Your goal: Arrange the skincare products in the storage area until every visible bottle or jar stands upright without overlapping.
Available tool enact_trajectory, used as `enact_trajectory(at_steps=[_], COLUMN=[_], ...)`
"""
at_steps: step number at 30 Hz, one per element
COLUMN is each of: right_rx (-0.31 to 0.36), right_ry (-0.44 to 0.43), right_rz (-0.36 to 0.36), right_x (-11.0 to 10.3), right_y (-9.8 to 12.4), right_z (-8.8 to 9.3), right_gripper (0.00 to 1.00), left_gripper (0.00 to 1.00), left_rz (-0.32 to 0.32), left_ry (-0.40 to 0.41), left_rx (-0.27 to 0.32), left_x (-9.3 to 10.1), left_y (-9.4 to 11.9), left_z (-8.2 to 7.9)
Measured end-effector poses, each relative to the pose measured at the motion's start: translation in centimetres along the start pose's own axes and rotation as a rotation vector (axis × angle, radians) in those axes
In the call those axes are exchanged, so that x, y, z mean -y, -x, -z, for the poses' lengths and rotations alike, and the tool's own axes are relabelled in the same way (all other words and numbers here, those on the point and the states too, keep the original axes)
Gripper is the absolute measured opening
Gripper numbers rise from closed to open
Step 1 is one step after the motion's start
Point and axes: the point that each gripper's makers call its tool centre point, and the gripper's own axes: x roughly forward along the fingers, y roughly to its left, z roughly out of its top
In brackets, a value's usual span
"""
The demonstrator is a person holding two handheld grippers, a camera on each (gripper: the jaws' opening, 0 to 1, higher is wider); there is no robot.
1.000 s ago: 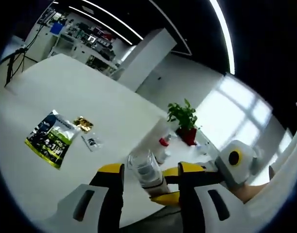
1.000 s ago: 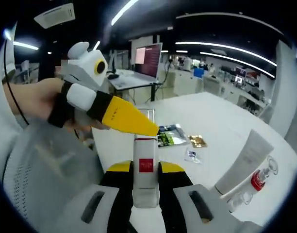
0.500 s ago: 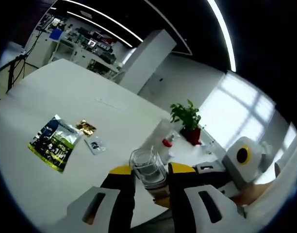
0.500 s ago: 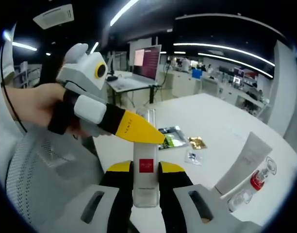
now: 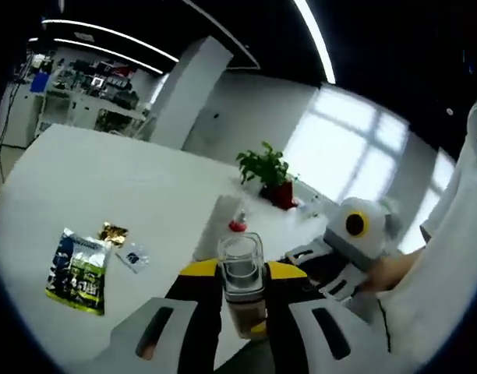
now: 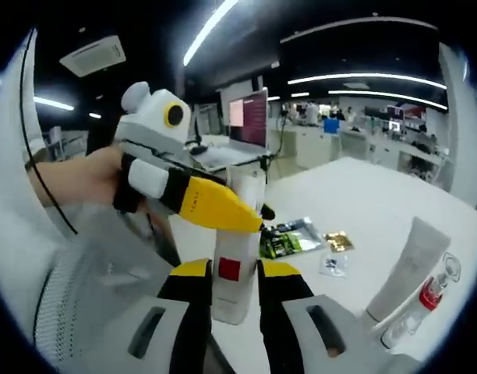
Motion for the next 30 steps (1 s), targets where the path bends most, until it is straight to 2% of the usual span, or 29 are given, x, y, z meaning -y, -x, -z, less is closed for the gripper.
enact_trajectory(at_steps=[1,6,9,13,15,18,20,30], right_rx=[0.005,0.022,0.027,0.036,0.038,0.031,0.028,0.047], right_ry=[0.013,0.086,0.109,0.124,0.139,0.178,0.187,0.141], right_rz=[-0.043,-0.146,-0.201,-0.251,-0.271,-0.342,-0.347,-0.316], right_x=[-0.5,-1.5,-2.0,-2.4,-2.6,-3.8,-3.9,-3.6], right_y=[0.2,0.9,1.4,1.9,2.0,2.2,2.2,2.1], right_z=[-0.4,-1.8,-2.3,-3.0,-3.3,-3.5,-3.6,-3.9], right_gripper=[0.23,0.23,0.24,0.29,0.29,0.24,0.23,0.20], left_gripper=[0.15,0.14,0.14,0.14,0.14,0.14,0.14,0.15], left_rz=[0.028,0.123,0.196,0.300,0.323,0.375,0.398,0.407], left_ry=[-0.022,-0.177,-0.211,-0.254,-0.289,-0.352,-0.391,-0.425], left_rx=[-0.016,-0.089,-0.083,-0.083,-0.097,-0.128,-0.145,-0.146], left_x=[0.4,2.1,4.2,6.6,6.6,7.5,7.8,7.8], left_y=[0.2,0.7,0.8,1.0,1.0,1.2,1.3,1.3], left_z=[-0.2,-0.5,-1.3,-2.0,-2.0,-1.9,-1.8,-1.9])
